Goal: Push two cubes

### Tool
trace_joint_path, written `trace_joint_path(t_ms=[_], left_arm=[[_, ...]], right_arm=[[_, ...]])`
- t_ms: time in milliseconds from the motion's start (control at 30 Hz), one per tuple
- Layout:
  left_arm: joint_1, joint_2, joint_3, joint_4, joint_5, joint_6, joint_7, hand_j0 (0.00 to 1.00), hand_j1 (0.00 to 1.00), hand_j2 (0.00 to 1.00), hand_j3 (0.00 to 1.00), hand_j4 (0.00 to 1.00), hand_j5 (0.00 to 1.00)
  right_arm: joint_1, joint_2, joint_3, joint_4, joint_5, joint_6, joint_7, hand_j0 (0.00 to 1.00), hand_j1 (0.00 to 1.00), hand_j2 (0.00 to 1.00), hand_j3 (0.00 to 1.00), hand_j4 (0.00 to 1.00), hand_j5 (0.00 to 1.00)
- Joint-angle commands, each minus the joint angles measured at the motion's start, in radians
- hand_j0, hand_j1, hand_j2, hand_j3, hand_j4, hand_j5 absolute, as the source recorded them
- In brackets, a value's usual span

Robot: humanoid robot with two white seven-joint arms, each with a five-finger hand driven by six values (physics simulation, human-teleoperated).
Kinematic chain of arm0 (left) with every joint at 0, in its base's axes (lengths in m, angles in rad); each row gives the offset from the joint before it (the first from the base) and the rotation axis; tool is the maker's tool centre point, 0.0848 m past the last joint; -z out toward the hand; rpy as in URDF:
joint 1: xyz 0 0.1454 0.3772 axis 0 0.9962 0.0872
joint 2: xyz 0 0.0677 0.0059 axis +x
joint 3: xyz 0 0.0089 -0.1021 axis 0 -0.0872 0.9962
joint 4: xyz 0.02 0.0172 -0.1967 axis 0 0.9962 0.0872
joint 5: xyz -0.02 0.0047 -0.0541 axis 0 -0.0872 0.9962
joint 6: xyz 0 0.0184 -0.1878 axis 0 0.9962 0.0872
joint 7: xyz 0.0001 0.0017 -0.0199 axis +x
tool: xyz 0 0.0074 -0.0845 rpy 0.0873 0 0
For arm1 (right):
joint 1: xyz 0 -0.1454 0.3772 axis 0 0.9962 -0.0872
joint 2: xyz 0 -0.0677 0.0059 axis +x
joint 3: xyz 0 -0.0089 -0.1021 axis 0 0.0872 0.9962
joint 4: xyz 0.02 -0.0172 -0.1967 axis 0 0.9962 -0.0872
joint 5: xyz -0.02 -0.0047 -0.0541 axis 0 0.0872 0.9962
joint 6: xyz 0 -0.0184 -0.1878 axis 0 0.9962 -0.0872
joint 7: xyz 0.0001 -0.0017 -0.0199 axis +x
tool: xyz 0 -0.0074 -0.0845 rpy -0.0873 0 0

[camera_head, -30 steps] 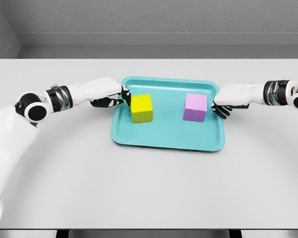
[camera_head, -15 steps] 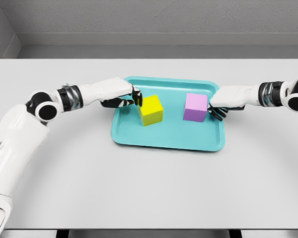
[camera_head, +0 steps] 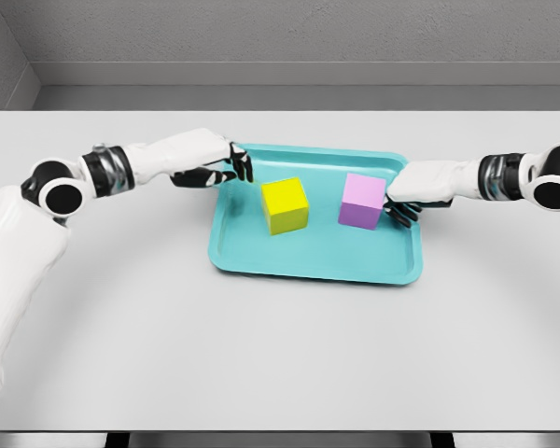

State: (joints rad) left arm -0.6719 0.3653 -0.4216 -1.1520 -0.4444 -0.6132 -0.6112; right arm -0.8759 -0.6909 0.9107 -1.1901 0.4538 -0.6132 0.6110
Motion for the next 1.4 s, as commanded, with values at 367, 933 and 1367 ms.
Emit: trace_joint_path(t_ms=[367, 933, 1367], left_arm=[[0.014, -0.02, -0.011, 0.017, -0.056, 0.002, 0.0, 0.45, 0.45, 0.45, 0.45, 0.45, 0.45], [0.021, -0.075, -0.011, 0.04, -0.128, 0.002, 0.0, 0.44, 0.44, 0.44, 0.44, 0.44, 0.44], [0.021, -0.132, -0.013, 0.047, -0.155, 0.002, 0.0, 0.43, 0.43, 0.43, 0.43, 0.43, 0.43]], right_arm=[[-0.002, 0.021, 0.004, 0.012, -0.004, 0.002, 0.0, 0.1, 0.1, 0.1, 0.1, 0.1, 0.1], [-0.038, 0.08, 0.013, 0.115, 0.019, 0.002, 0.0, 0.1, 0.1, 0.1, 0.1, 0.1, 0.1], [-0.052, 0.093, 0.011, 0.161, 0.02, 0.002, 0.0, 0.1, 0.1, 0.1, 0.1, 0.1, 0.1]])
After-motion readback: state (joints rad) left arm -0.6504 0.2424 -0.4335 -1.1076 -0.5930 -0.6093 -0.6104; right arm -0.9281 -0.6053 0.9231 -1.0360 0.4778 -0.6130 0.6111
